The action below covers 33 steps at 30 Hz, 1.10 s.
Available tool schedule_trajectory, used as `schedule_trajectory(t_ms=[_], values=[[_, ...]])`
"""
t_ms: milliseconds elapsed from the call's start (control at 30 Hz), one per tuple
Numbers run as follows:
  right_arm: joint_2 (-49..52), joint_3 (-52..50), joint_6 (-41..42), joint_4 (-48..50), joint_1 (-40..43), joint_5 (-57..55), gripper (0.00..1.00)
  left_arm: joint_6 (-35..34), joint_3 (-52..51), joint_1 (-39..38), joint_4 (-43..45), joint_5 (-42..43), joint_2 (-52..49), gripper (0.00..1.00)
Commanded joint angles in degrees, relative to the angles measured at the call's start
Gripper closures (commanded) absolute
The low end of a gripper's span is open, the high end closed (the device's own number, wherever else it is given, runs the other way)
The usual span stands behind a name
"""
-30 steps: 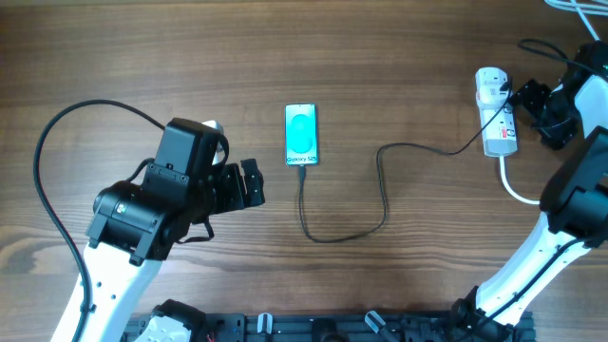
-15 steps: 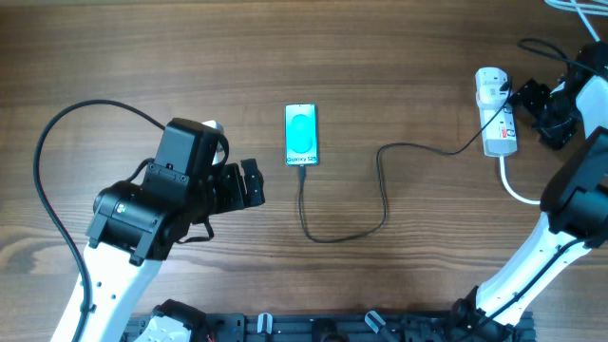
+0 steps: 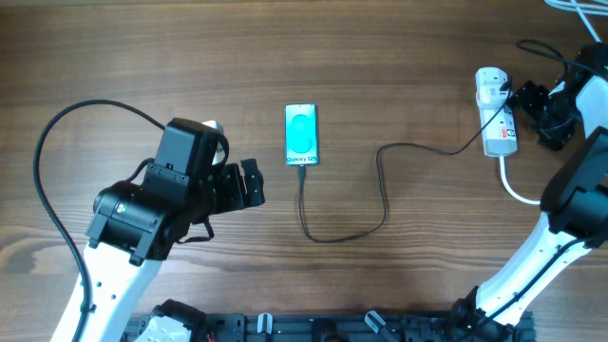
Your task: Plug charger to phone and switch on socket
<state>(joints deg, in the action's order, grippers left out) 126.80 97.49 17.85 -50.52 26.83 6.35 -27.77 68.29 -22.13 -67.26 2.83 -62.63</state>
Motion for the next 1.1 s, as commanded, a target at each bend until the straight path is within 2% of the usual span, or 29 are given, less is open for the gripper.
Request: schedule_trajectory(t_ms=[0,167,567,667,900,967,1067], values=[[1.1,-0.4,-1.1,-0.4,-0.6,2.7,0.0,-0.6,-0.3,-0.3,-0.1,-0.6,-0.1,0.0],[-5.6,-0.3,4.9,-5.1,-0.2,-5.1,0.0,-0.6,-0.3,-0.3,-0.1,-0.6,-0.1,0.0],[-35.1,-0.9,7.6,-17.5,-1.7,-5.0,0.0,-0.6,-0.3,-0.3,-0.1,-0.6,-0.1,0.0],[-43.5,-6.6,7.6,-16.3,-4.6,-5.0,0.0,-0.6,-0.3,-0.3,-0.1,-0.6,-0.1,0.0],[-72.0,-31.9,7.7,-5.8,-9.8,-3.2,0.0,-0.6,-0.3,-0.3,-0.1,-0.6,-0.1,0.0],[-79.9,-35.1,7.7,-6.7,-9.8,-1.0,0.0,-0.6,-0.3,-0.3,-0.1,-0.6,-0.1,0.0],[-86.5,-35.5,7.8,-10.6,-9.8,-0.3,0.0,-0.6,-0.3,-0.3,-0.1,-0.6,-0.1,0.0]])
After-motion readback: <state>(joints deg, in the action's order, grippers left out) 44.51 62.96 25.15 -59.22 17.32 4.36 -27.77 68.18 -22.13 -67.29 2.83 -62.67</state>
